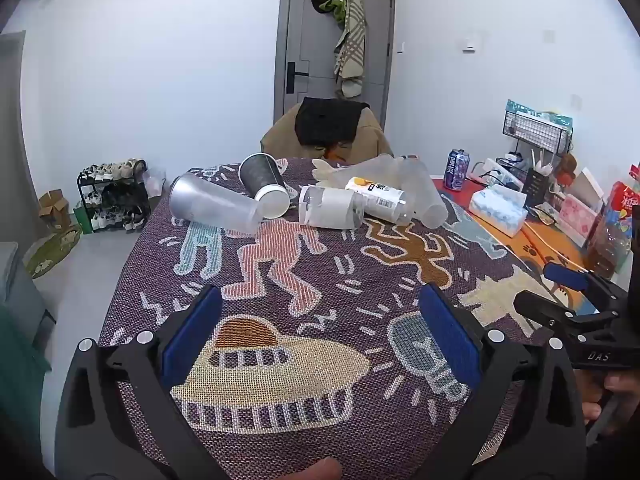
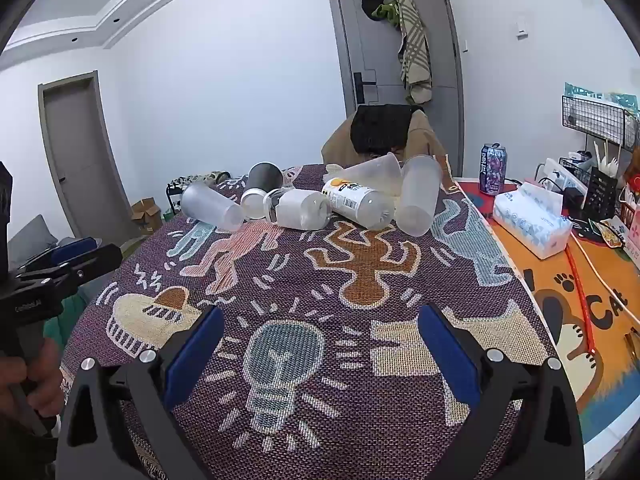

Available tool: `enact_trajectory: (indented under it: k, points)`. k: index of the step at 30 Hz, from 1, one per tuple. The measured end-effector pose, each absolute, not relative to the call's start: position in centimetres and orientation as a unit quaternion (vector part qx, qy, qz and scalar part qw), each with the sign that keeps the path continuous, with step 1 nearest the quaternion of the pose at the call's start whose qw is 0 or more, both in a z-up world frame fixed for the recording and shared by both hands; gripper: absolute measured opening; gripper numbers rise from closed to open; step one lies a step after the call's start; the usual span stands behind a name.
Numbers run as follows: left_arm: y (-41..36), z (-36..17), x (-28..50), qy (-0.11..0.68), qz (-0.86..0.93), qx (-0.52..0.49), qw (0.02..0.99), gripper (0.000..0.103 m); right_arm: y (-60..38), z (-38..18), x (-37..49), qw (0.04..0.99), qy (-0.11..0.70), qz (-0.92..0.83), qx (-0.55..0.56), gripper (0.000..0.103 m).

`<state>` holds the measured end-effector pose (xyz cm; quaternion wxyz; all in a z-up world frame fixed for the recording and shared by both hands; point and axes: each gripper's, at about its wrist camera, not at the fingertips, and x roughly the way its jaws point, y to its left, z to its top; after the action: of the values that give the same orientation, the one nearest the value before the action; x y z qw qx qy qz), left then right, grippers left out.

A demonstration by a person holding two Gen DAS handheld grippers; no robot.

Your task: Flip cup upright

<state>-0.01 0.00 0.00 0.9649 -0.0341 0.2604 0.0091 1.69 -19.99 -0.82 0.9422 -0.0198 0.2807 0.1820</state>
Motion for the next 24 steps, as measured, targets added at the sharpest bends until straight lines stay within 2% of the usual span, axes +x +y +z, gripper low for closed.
enact_trajectory:
  k: [24]
  points:
    - [-0.21, -0.06, -0.22, 0.254, 0.002, -0.034, 0.967, 0.098, -20.26, -0.62, 1.76, 0.943, 0.278, 0.183, -0.022, 0.095]
